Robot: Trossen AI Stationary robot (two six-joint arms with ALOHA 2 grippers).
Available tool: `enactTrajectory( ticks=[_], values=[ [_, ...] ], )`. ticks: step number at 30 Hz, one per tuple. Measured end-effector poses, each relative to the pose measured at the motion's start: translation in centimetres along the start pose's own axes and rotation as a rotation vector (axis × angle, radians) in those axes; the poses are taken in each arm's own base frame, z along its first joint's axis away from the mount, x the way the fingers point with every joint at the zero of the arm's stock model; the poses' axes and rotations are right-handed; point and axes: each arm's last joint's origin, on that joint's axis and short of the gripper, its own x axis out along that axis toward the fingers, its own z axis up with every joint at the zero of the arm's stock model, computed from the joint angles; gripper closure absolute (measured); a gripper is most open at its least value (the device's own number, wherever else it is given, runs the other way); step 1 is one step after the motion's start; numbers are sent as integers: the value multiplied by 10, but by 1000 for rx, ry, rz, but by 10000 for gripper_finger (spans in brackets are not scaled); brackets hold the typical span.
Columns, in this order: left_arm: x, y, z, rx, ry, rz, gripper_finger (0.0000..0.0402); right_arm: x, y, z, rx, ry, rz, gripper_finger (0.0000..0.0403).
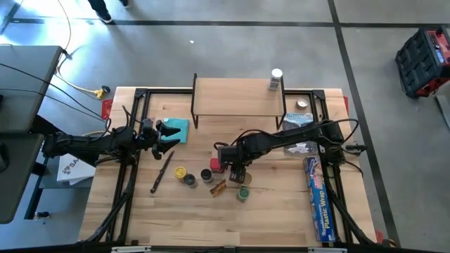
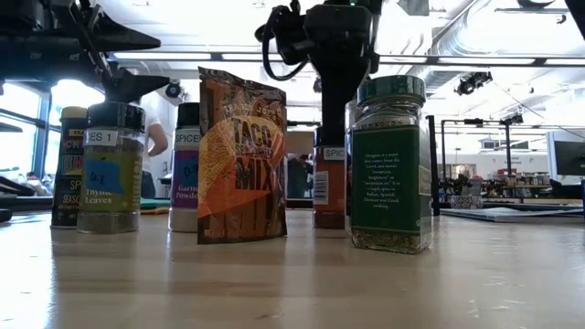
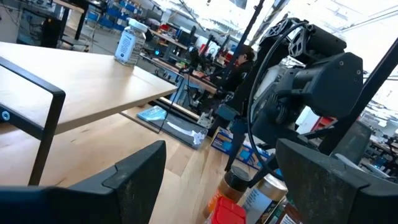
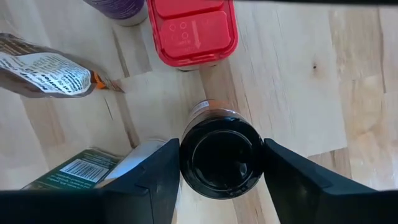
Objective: Shelf spices
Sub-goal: Put the orange spice bottle on the shelf
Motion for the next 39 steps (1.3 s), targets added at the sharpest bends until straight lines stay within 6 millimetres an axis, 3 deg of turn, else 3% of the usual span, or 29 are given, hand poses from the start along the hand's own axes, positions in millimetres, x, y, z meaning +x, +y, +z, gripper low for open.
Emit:
enactTrajectory(
  ticks=[12,21,39],
  values=[
    [0,0,0,0,-1,0,104,-4,-15,1,18,11,-40,208],
    [0,0,0,0,0,-1,104,-3,-26,4,-61,26,-9,172],
    [0,-1,0,0,10,-21,104,0,-28,6,-69,14,-44,155]
  ],
)
